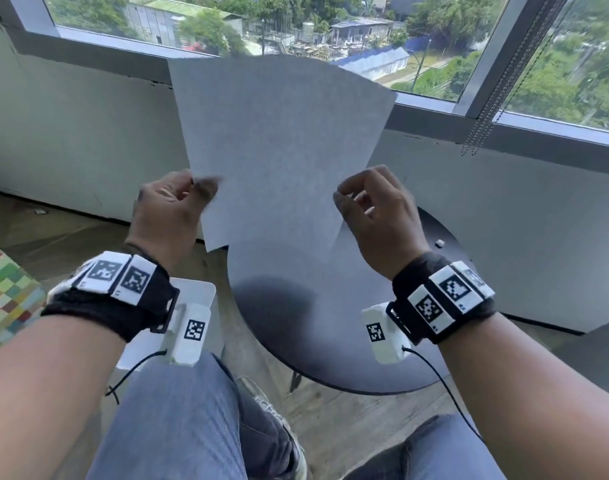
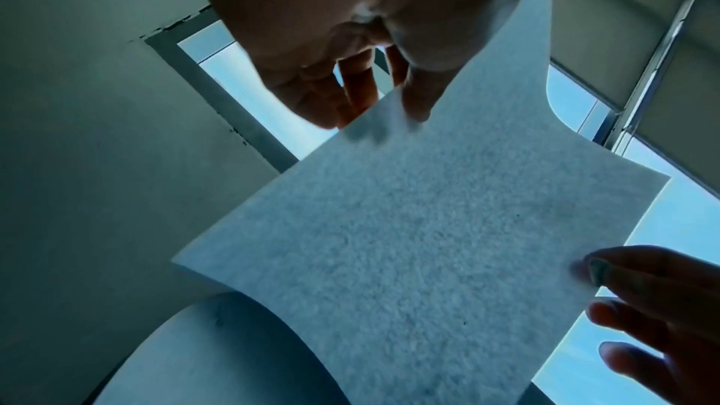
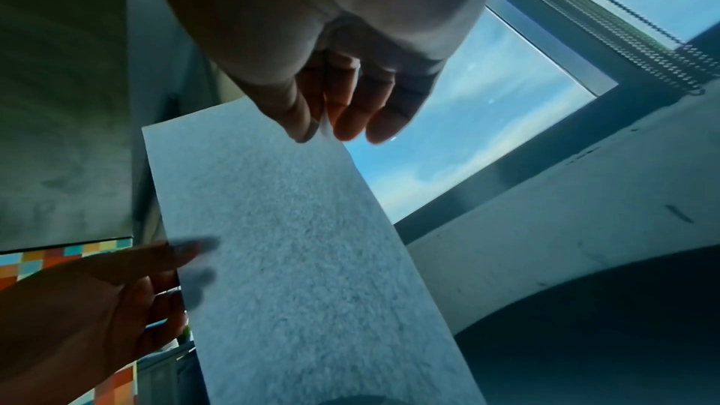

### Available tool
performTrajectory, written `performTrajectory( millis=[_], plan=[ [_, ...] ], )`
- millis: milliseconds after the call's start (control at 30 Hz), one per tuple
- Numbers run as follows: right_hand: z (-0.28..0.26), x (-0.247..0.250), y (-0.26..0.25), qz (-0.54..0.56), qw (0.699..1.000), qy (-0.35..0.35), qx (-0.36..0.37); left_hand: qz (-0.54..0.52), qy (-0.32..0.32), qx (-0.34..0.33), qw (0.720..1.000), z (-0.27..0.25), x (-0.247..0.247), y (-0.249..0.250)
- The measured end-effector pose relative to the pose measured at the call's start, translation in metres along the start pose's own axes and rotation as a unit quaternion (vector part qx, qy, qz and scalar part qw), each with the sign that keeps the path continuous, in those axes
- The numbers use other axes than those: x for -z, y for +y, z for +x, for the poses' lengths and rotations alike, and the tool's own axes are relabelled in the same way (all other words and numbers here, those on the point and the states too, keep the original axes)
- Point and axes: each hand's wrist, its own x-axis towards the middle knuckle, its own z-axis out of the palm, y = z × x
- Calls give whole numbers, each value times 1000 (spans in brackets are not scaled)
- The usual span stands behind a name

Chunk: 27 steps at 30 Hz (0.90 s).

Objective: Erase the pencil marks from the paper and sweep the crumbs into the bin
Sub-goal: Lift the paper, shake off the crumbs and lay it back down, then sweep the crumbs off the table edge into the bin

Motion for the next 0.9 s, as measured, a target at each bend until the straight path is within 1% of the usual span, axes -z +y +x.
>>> performTrajectory(
  millis=[33,67,100,167,200,233,267,333,367,400,433,500,533,567,600,667,700,767,800,867,900],
  plan=[
    [1,-1,-1,-5,1000,-2,-1,3,5,-11,1000,2,0,-1],
    [0,-3,2,-22,999,-21,-15,30,-5,-4,1000,2,-2,-4],
    [-1,-6,5,-46,997,-53,-38,74,-32,24,996,2,-3,-12],
    [-6,-11,13,-82,986,-114,-87,156,-130,110,973,-2,-6,-27],
    [-8,-12,15,-83,985,-118,-96,174,-169,139,960,-4,-5,-32],
    [-7,-11,15,-74,988,-104,-90,173,-182,140,958,-5,-4,-32],
    [-6,-9,14,-60,992,-79,-77,169,-173,128,962,-4,-2,-29],
    [-4,-5,10,-30,998,-30,-48,143,-108,91,980,0,2,-23],
    [-3,-5,9,-23,999,-22,-40,145,-86,83,982,0,2,-20],
    [-3,-6,9,-27,998,-33,-45,161,-85,88,979,-1,1,-18],
    [-4,-8,10,-44,995,-60,-61,183,-102,107,972,-1,1,-23],
    [-7,-12,14,-75,985,-118,-103,212,-186,170,944,-3,0,-36],
    [-8,-11,16,-77,982,-126,-119,217,-204,182,937,-4,1,-38],
    [-7,-9,18,-71,982,-118,-128,231,-202,180,935,-1,1,-36],
    [-5,-6,20,-56,984,-101,-137,252,-183,166,936,3,1,-30],
    [-1,4,26,33,979,-58,-192,283,-124,120,943,12,-4,-10],
    [0,8,30,95,967,-34,-233,274,-110,104,950,16,-8,3],
    [-2,14,46,198,929,13,-311,243,-97,62,963,21,-19,15],
    [-5,16,57,231,909,34,-346,242,-98,32,965,19,-27,19],
    [-11,17,81,290,861,75,-412,240,-129,-23,962,7,-47,23],
    [-15,17,93,319,833,95,-441,243,-160,-46,956,-2,-59,25]
  ],
)
